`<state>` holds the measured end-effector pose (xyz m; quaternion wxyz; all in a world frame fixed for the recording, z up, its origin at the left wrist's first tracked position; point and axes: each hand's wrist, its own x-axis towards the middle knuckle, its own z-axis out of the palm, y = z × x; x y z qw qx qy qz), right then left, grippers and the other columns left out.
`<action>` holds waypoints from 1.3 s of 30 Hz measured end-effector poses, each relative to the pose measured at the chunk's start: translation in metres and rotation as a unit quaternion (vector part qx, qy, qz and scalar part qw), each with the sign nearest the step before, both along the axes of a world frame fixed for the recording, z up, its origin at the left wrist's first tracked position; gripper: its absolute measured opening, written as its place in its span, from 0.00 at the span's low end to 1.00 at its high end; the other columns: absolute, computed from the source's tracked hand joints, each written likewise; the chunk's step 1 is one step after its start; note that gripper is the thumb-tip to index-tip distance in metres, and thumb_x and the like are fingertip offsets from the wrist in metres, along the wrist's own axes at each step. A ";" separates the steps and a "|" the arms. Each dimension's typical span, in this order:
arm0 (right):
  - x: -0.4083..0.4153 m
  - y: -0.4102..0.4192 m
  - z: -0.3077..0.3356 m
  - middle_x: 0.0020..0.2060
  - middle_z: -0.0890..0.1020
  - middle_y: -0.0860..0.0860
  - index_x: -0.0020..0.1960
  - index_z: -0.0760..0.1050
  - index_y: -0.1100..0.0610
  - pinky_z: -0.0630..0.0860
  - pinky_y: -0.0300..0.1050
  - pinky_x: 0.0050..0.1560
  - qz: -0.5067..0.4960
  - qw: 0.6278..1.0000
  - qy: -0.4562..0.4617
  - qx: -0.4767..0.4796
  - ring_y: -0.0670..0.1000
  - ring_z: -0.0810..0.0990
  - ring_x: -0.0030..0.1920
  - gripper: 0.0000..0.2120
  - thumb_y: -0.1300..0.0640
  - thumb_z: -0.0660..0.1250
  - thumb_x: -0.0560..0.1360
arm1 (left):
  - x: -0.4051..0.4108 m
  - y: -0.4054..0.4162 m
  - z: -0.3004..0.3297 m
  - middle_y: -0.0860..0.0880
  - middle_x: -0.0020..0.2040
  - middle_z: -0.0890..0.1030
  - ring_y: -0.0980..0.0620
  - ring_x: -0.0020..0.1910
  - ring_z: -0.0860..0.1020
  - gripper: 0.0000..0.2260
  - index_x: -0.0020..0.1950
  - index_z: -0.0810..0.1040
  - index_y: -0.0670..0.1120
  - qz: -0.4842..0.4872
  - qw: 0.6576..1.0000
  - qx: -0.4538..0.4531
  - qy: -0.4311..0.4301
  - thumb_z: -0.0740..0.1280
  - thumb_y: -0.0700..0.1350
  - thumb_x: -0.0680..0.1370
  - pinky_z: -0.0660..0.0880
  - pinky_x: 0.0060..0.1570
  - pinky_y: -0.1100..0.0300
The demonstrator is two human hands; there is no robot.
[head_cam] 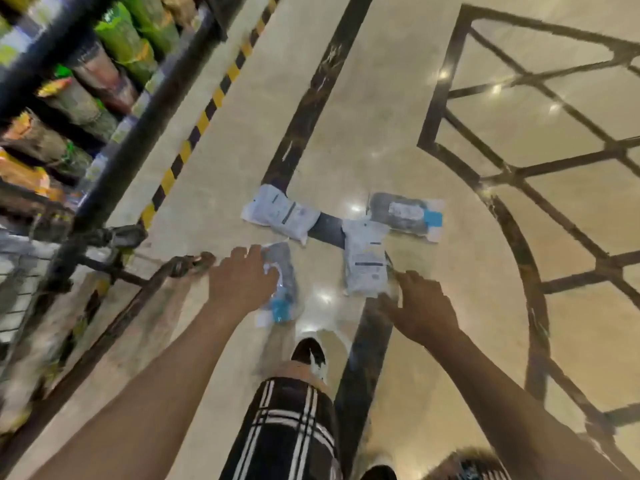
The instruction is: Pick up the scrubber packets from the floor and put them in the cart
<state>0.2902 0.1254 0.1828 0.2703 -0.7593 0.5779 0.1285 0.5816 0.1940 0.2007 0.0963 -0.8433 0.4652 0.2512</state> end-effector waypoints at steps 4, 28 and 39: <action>0.007 -0.018 -0.189 0.76 0.67 0.53 0.77 0.62 0.47 0.75 0.58 0.62 -0.030 0.998 0.019 0.051 0.65 0.75 0.64 0.34 0.32 0.55 0.75 | 0.006 0.003 -0.202 0.39 0.69 0.72 0.35 0.64 0.76 0.27 0.74 0.67 0.48 0.038 0.997 0.062 0.033 0.62 0.61 0.80 0.73 0.63 0.45; 0.046 -0.038 -0.343 0.37 0.77 0.52 0.38 0.74 0.56 0.77 0.50 0.38 0.096 0.995 -0.033 -0.012 0.56 0.80 0.41 0.13 0.48 0.67 0.75 | 0.022 0.020 -0.399 0.43 0.74 0.71 0.44 0.77 0.63 0.10 0.55 0.78 0.39 0.010 0.963 -0.217 0.156 0.65 0.43 0.76 0.64 0.75 0.49; 0.053 -0.094 -0.341 0.52 0.79 0.54 0.62 0.73 0.58 0.72 0.46 0.50 -0.087 0.980 -0.056 0.168 0.56 0.79 0.52 0.29 0.49 0.81 0.68 | -0.022 0.007 -0.395 0.39 0.55 0.85 0.41 0.51 0.85 0.20 0.58 0.80 0.36 0.564 0.746 -0.185 0.301 0.78 0.47 0.73 0.82 0.54 0.48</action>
